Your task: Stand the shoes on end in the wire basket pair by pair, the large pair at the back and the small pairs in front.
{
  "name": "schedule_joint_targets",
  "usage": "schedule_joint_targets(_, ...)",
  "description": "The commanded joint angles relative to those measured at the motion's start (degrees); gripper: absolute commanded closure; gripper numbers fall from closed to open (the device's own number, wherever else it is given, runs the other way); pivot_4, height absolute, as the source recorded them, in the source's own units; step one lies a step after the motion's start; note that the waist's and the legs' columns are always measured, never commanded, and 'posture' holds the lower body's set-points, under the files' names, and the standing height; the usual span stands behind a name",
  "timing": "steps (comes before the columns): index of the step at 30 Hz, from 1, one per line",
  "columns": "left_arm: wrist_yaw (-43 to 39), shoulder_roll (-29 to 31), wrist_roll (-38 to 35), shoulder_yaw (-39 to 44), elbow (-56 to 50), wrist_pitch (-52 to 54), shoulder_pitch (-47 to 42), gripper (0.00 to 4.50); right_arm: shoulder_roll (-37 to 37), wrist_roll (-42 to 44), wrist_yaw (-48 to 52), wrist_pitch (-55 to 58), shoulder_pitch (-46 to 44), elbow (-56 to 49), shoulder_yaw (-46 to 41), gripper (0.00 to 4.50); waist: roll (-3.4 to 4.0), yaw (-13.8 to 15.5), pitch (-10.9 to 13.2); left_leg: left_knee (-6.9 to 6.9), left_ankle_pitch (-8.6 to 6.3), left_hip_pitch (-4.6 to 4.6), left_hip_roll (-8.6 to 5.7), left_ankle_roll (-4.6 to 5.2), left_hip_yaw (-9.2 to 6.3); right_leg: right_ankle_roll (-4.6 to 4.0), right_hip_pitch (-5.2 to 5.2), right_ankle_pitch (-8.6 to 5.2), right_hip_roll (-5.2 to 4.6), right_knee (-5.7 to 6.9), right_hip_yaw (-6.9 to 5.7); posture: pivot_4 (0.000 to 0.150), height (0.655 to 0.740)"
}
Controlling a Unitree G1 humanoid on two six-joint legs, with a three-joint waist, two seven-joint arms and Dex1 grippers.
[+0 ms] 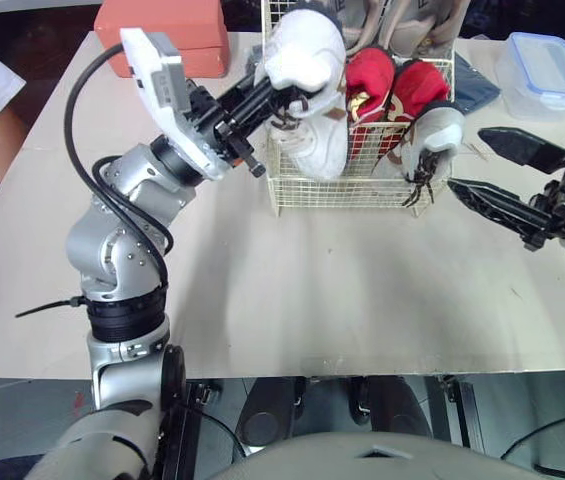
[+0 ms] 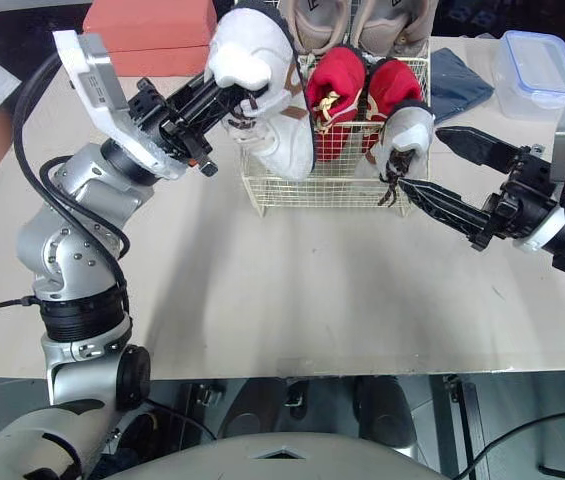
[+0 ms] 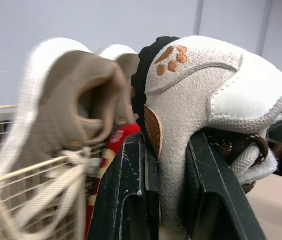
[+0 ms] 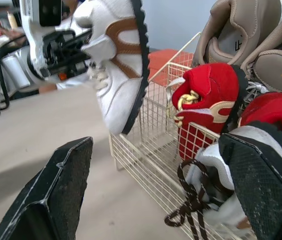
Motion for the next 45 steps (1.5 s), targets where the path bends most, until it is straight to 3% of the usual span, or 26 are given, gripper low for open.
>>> schedule_joint_targets(1, 3.5, -1.5, 8.8, -4.7, -2.6, -8.1, 1.4, 4.20, -1.0, -0.4, 1.5, -1.7, -0.2, -0.6, -2.5, 0.52, 0.00, 0.0, 0.0, 0.00, 0.00, 0.00, 0.01, 0.00, 0.00, 0.00, 0.01, 0.00, 0.01, -0.01, -0.01, 0.150, 0.7400)
schedule_joint_targets(6, 6.4, -2.2, 15.4, -6.5, -0.7, -12.9, 3.1, 4.20, -1.2, -0.5, 1.9, -1.2, 0.6, -1.3, -2.9, 0.52, 0.00, -0.1, 0.0, 0.00, 0.00, 0.01, 0.03, 0.00, 0.00, 0.00, 0.01, 0.00, 0.04, 0.00, -0.01, 0.150, 0.7400)
schedule_joint_targets(13, 6.3, -2.5, 16.4, -6.8, -0.2, -14.3, 3.3, 4.20, -1.3, -0.5, 1.9, -1.3, 0.8, -1.3, -2.9, 0.52, 0.00, -0.1, 0.0, 0.00, 0.00, 0.01, 0.02, 0.00, 0.00, 0.00, 0.01, 0.00, 0.04, 0.00, -0.02, 0.150, 0.7400)
schedule_joint_targets(17, 7.8, -6.7, 20.2, -12.5, 2.6, -16.6, 10.7, 4.20, -0.2, -3.3, 1.3, -2.2, 5.0, -3.0, -3.5, 0.52, 0.06, 0.0, -0.1, 0.00, -0.02, 0.09, 0.02, 0.03, 0.00, 0.00, 0.13, 0.00, 0.01, -0.07, -0.03, 0.150, 0.7400)
schedule_joint_targets(27, 7.7, -6.5, 22.5, -15.2, 4.7, -13.8, 14.7, 4.20, -0.1, -4.7, 1.3, -3.5, 8.7, -3.7, -6.2, 0.52, 0.14, 0.0, -0.1, 0.04, -0.04, 0.10, 0.02, 0.07, -0.04, 0.00, 0.14, 0.00, 0.02, -0.04, -0.06, 0.150, 0.7400)
schedule_joint_targets(35, 5.5, -6.6, 18.9, -15.4, 4.5, -11.1, 15.5, 4.20, 0.0, -4.5, 1.0, -3.7, 9.0, -4.1, -6.2, 0.52, 0.32, 0.0, -0.3, 0.04, -0.08, 0.13, 0.02, 0.13, -0.04, 0.01, 0.21, 0.00, 0.01, -0.10, -0.07, 0.150, 0.7400)
schedule_joint_targets(42, -2.4, -1.3, 6.1, -10.2, -3.0, -6.1, 16.9, 1.10, 1.1, -6.0, 2.2, -5.4, 9.0, -2.4, -5.7, 0.52, 0.33, -0.1, -0.3, 0.04, -0.08, 0.15, 0.03, 0.13, -0.05, 0.00, 0.21, -0.01, 0.02, -0.09, -0.08, 0.150, 0.7400)
schedule_joint_targets(45, -3.3, 1.1, 4.4, -8.6, -3.8, -4.1, 16.4, 1.10, 1.5, -6.4, 2.7, -5.8, 8.8, -2.0, -5.0, 0.52, 0.33, -0.1, -0.3, 0.05, -0.08, 0.14, 0.03, 0.13, -0.07, 0.00, 0.22, -0.01, 0.03, -0.09, -0.10, 0.150, 0.7400)
